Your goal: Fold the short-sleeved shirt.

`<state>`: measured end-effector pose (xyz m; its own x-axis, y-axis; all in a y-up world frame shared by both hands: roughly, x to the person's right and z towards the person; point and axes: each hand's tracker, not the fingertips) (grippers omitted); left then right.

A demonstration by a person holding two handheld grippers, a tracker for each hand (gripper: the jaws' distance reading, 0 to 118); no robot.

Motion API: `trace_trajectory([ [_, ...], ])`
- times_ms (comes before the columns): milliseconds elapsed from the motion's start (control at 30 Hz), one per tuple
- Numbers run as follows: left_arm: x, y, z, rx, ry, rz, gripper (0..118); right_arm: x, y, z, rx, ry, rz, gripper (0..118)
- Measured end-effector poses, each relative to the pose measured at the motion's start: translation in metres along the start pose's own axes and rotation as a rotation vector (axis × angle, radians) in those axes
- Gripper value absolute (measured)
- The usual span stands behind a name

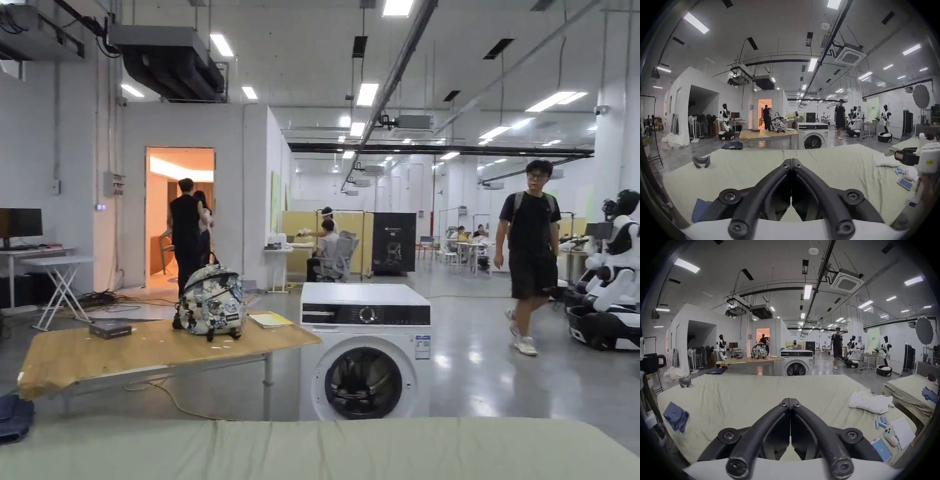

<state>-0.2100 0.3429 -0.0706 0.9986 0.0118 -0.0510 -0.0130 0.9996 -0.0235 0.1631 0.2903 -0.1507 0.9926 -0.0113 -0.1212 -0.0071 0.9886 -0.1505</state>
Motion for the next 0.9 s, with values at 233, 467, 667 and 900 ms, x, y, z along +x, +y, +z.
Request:
trace_trajectory([
  [233,0.005,0.002,-0.005,-0.011,-0.027,-0.009,24,-0.003,0.003,0.003,0.010,0.025,0.010,67],
  [467,0.004,0.000,-0.004,0.011,-0.057,0.035,91,-0.010,0.005,0.002,0.027,0.066,-0.021,118],
  [667,0.005,0.000,-0.005,0.016,-0.039,0.044,91,-0.015,0.006,0.004,0.038,0.051,0.005,118],
  [900,0.005,0.000,-0.007,0.006,-0.036,0.050,91,-0.009,0.007,0.004,0.032,0.052,-0.050,118],
])
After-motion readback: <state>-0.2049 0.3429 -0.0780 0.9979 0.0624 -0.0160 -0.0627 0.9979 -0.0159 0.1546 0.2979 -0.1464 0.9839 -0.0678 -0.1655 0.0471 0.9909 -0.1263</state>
